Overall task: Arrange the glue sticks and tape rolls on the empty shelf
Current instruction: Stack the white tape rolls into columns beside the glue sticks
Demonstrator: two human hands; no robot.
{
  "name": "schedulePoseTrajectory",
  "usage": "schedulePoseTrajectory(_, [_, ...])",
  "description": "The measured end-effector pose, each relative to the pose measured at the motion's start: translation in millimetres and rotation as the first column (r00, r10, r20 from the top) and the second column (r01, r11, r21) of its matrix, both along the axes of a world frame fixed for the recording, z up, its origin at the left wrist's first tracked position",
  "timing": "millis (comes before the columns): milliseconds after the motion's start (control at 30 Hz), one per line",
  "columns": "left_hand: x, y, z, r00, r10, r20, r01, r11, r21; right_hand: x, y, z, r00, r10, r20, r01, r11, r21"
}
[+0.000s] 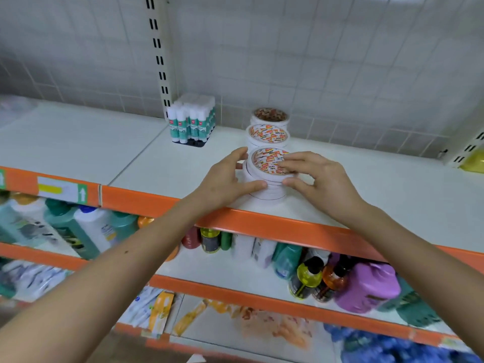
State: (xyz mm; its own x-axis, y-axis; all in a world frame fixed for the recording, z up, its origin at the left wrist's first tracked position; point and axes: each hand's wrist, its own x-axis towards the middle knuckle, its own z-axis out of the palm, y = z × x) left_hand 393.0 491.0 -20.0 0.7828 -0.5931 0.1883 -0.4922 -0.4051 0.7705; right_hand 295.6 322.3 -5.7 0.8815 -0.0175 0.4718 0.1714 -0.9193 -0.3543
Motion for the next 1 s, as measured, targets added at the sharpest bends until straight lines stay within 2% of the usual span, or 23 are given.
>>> schedulePoseTrajectory(67, [0.4,-0.8,0.0,1.0,-0.011,-0.008,0.011,1.0,0.001,0.8,1.0,-0.3,0.997,-0.063,-0.036,0.067,0.987,0.149])
schedulePoseTrajectory(167, [0.5,-2.4,0.3,1.0,-0.001,-0.019,0.001,1.0,-0.007,2.3,3.8,-0.4,0.958,-0.127,-0.256,0.217,0.905,0.365])
schedulePoseTrajectory(233, [-0.9,-2.8,0.0,1.0,0.002,-0.029,-0.003,1.0,-0.028,2.8,4.0,-3.0,0.937,-0.125,-0.327,0.266,0.863,0.43])
schedulePoseTrajectory(500, [-1.3,-3.5,0.6,0.998,-0.024,-0.056,0.019,0.996,-0.089,5.2,13.2,-4.6,0.956,-0.135,-0.259,0.238,0.874,0.424])
schedulePoseTrajectory(600, [0.2,-4.1,0.0,0.998,-0.023,-0.063,0.017,0.995,-0.097,2.2,20.9,-2.7,0.966,-0.118,-0.232,0.223,0.834,0.504])
schedulePoseTrajectory(667, [-0.7,-3.3,1.0,0.998,-0.026,-0.057,0.02,0.994,-0.104,2.9,21.9,-4.5,0.954,-0.141,-0.266,0.266,0.807,0.527])
schedulePoseTrajectory(767, [-2.4,-2.1,0.8,0.997,-0.034,-0.066,0.026,0.993,-0.117,4.3,20.1,-9.1,0.936,-0.19,-0.297,0.317,0.821,0.475])
schedulePoseTrajectory(1000, [-0.6,-3.0,-1.1,0.996,-0.06,-0.064,0.052,0.992,-0.114,4.8,22.5,-9.9,0.955,-0.196,-0.223,0.276,0.86,0.428])
